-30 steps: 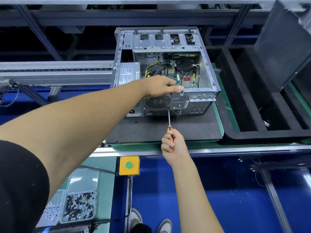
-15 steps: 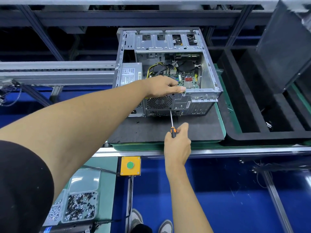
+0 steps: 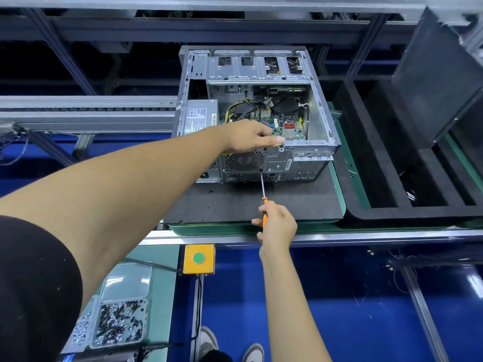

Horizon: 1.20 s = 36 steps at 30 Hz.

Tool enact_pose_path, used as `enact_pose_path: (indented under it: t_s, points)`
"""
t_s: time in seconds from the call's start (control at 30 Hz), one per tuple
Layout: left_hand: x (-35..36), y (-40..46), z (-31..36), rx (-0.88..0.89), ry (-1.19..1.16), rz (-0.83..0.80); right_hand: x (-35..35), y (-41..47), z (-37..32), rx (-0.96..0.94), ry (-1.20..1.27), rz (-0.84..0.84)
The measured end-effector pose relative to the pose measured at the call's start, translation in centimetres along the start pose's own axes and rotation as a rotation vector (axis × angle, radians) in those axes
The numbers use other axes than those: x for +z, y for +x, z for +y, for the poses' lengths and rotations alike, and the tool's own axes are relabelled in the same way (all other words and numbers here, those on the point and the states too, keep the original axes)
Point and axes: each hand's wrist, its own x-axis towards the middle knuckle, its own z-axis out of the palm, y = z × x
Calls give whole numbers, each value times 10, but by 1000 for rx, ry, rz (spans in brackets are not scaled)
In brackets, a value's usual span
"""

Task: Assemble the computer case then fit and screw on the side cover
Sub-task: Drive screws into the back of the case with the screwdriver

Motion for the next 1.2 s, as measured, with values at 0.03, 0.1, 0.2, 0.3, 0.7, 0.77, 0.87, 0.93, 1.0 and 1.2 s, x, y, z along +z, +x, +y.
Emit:
enact_pose_path:
  t_s: [0.03,0.1,0.2,0.3,0.7,0.77,0.87,0.93,1.0,1.2]
  points:
    - [0,0,0,-1,-1,2,2,-3,4,-59,-29,5]
    - [0,0,0,-1,4,0,5,-6,11,-184,-153,28]
    - [0,1,-1,-3,-1,1,7,-4,15,-403,-434,143]
    - [1,1,-1,1,-5,5,5,3,18,-600,-647,260]
    - [-1,1,1,-21,5,-14,3,7,7,353,375,-238]
    - [-2,3,1,-19,10,-18,4,4,8,219,221,-117]
    - [-1,2,0,-11,15,3,9,3,16,-74,-16,52]
    - [1,2,-1,-11,14,9,12,0,19,-253,-190,108]
    - [0,2,-1,-4,11,11,11,-1,20,-381,-325,175]
    - [1,3,-2,4,6,15,8,9,22,-414,-427,172]
